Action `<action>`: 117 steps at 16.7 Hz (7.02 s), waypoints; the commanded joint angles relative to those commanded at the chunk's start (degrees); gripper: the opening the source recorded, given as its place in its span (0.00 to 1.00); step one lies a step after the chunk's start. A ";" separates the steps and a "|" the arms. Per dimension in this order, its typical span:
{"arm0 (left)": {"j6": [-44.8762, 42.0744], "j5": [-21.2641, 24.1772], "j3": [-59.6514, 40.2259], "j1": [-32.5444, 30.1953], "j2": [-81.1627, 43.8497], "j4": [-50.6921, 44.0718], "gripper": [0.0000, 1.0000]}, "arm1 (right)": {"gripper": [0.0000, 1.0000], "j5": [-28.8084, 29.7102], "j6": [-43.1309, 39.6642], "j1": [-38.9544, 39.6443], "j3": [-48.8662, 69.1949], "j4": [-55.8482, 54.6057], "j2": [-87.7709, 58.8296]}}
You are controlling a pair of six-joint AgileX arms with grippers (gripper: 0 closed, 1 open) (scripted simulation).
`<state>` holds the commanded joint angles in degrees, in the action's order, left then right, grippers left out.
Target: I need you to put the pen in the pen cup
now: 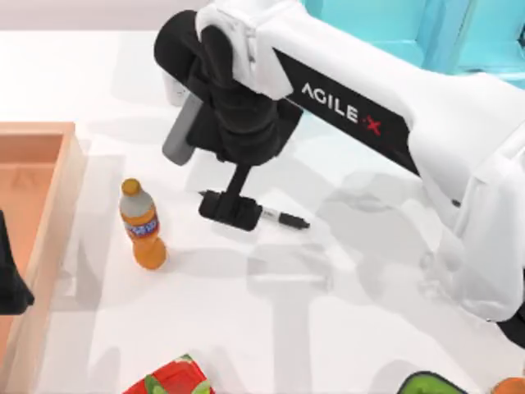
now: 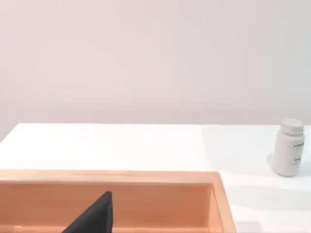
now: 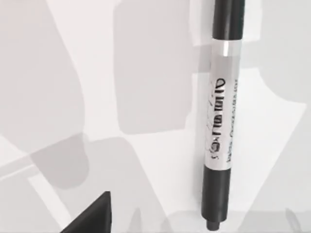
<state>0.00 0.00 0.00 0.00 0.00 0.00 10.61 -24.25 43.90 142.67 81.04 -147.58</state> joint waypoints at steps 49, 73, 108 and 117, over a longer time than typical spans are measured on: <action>0.00 0.00 0.00 0.00 0.00 0.00 1.00 | 0.00 0.16 8.61 0.86 -18.65 -5.55 14.32; 0.00 0.00 0.00 0.00 0.00 0.00 1.00 | 0.00 -23.35 3.59 -2.20 -35.26 -21.85 32.83; 0.00 0.00 0.00 0.00 0.00 0.00 1.00 | 0.00 -105.46 -15.15 -80.66 -76.00 -84.76 37.76; 0.00 0.00 0.00 0.00 0.00 0.00 1.00 | 0.68 -105.46 -15.15 -80.66 -76.00 -84.76 37.76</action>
<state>0.00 0.00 0.00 0.00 0.00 0.00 -94.85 -39.40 -36.76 66.67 -3.72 -109.82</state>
